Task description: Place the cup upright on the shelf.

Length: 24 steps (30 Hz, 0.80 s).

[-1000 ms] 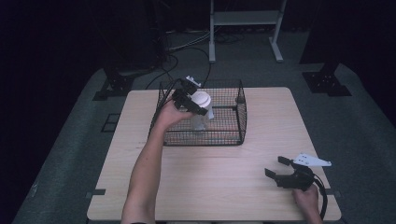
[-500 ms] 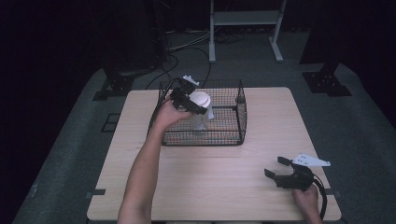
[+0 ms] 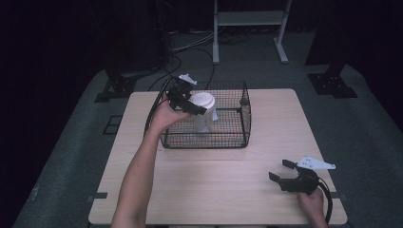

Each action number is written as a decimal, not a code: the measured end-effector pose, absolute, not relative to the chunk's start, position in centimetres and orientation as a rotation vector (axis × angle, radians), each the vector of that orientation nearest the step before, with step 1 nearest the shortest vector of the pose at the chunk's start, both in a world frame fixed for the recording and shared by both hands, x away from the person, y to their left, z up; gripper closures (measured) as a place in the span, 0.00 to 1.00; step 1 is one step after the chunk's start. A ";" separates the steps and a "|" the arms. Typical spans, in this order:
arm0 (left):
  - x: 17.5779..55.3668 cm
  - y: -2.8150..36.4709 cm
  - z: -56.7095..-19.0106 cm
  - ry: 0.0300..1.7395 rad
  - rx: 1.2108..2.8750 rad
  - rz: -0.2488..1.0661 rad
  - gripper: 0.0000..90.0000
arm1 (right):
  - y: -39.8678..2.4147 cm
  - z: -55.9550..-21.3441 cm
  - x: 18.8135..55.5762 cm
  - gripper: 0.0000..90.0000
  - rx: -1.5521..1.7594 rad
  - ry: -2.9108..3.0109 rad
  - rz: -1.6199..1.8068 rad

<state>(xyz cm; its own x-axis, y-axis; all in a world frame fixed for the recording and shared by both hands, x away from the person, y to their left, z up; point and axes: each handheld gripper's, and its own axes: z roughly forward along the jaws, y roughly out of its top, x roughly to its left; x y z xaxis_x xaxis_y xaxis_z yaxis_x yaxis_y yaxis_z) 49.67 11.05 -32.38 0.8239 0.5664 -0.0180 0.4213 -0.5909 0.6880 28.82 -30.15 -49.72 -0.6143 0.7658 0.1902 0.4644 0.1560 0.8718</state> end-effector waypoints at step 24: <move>45.6 14.7 -31.9 0.684 2.247 0.312 0.02 | -30.1 -49.7 28.7 0.14 1.191 2.128 1.417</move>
